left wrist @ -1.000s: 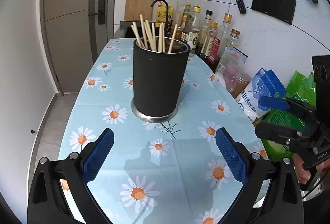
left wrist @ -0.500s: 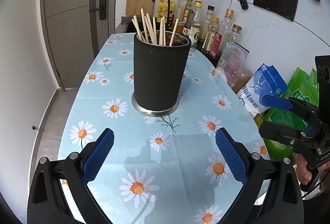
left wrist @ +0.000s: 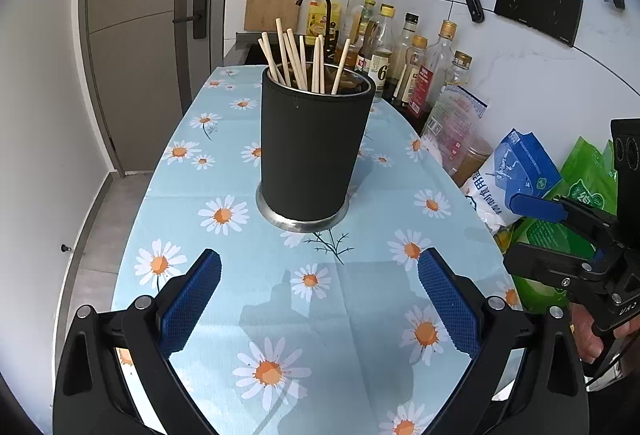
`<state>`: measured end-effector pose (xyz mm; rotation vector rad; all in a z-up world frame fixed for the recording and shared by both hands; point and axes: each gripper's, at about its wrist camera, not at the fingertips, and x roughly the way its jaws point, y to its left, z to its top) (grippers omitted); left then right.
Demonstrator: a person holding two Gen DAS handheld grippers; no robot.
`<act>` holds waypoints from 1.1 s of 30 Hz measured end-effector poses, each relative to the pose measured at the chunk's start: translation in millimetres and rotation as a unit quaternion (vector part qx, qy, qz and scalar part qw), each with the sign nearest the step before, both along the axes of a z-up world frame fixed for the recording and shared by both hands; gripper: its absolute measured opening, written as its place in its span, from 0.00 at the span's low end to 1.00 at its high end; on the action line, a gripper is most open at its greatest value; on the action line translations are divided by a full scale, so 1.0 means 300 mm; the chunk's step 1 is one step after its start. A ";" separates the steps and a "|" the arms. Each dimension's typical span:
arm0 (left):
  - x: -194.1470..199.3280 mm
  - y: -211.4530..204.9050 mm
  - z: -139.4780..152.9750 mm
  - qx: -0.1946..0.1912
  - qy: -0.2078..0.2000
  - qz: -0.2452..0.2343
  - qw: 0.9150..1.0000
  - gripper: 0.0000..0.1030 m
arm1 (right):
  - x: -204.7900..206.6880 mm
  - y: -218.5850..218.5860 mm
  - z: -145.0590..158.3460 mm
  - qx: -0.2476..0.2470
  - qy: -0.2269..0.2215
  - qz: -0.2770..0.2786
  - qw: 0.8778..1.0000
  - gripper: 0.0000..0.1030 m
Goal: Organize utensils
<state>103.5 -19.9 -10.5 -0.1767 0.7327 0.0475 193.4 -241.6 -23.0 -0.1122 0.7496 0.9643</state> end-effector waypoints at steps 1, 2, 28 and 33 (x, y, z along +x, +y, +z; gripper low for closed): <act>0.001 0.000 -0.001 0.001 0.002 -0.001 1.000 0.94 | 0.000 0.001 0.000 0.000 0.001 -0.001 1.000 0.95; 0.002 -0.001 -0.002 0.002 0.002 -0.001 1.000 0.94 | 0.001 0.002 -0.001 0.001 0.002 0.000 1.000 0.95; 0.008 0.005 -0.009 0.004 0.013 -0.010 1.000 0.94 | -0.005 0.020 0.003 -0.006 -0.002 0.001 1.000 0.95; 0.010 0.002 -0.010 0.003 0.013 -0.013 1.000 0.94 | -0.004 0.024 0.002 -0.006 -0.003 0.003 1.000 0.95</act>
